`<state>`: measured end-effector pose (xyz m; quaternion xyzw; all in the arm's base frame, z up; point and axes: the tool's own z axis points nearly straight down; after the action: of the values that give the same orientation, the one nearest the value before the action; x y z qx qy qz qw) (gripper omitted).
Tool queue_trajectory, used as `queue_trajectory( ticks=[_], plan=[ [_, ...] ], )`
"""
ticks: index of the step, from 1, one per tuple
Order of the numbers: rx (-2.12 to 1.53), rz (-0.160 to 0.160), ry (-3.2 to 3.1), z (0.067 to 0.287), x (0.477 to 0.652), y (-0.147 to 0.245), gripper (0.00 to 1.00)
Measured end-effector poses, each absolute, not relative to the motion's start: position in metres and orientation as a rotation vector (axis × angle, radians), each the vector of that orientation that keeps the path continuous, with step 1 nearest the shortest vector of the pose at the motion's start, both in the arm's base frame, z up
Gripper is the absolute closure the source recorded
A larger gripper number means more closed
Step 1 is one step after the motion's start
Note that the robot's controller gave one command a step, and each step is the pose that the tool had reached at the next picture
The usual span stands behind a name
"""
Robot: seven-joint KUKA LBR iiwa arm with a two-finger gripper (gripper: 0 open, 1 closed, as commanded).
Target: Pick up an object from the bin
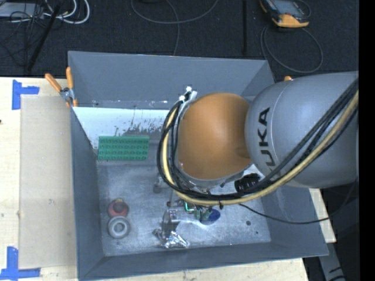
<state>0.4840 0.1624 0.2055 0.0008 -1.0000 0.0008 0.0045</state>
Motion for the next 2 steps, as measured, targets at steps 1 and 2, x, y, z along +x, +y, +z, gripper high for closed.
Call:
queue_trajectory(
  ticks=[1, 2],
  plan=[
    [0.372, -0.002, -3.124, 0.0702, 0.4919, 0.0863, 0.00],
    [0.370, -0.001, -3.117, 0.0719, 0.4904, 0.0870, 1.00]
  ],
)
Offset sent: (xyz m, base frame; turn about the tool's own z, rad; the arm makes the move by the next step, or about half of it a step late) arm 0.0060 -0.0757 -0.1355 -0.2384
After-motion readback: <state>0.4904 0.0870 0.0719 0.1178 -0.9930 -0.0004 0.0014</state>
